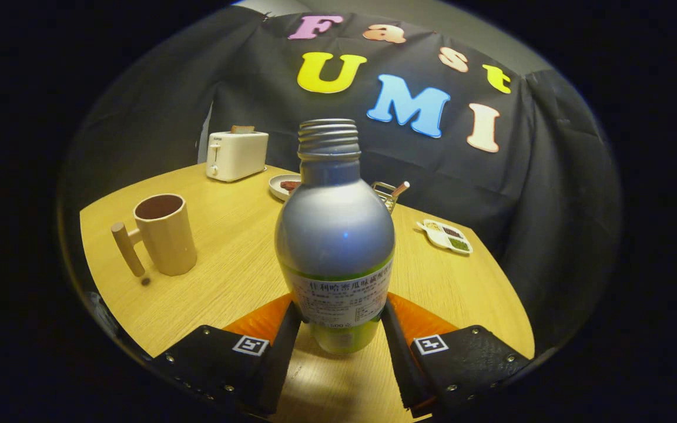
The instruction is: Take the bottle from table, then pour the juice into the cup, finally place the bottle on the coaster
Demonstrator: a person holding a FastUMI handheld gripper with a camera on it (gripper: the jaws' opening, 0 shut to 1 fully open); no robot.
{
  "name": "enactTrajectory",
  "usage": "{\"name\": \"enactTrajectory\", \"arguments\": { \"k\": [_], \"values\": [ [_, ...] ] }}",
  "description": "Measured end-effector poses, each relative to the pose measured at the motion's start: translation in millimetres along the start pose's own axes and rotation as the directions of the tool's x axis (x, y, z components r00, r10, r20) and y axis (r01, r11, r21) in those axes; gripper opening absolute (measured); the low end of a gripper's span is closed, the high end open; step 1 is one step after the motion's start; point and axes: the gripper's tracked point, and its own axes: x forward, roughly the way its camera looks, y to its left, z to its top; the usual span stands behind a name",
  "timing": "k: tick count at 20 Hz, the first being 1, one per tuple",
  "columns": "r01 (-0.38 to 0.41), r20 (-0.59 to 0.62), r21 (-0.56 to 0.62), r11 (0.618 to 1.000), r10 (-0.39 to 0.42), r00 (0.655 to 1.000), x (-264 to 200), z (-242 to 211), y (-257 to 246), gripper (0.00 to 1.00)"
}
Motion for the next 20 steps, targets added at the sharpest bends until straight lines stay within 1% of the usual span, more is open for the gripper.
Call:
{"name": "enactTrajectory", "arguments": {
  "k": [5, 11, 13, 16, 20],
  "values": [
    [0.000, 0.007, -0.172, 0.985, 0.001, 1.000, 7, 21, 11, 0.75],
    [-0.010, 0.001, -0.286, 0.958, 0.010, 1.000, 15, 37, 23, 0.75],
    [-0.002, -0.001, -0.338, 0.941, 0.001, 1.000, 20, 41, 23, 0.75],
    [-0.007, -0.018, -0.387, 0.922, 0.000, 1.000, 25, 42, 29, 0.75],
    [-0.008, -0.029, -0.461, 0.887, -0.007, 1.000, 26, 42, 37, 0.75]
  ]
}}
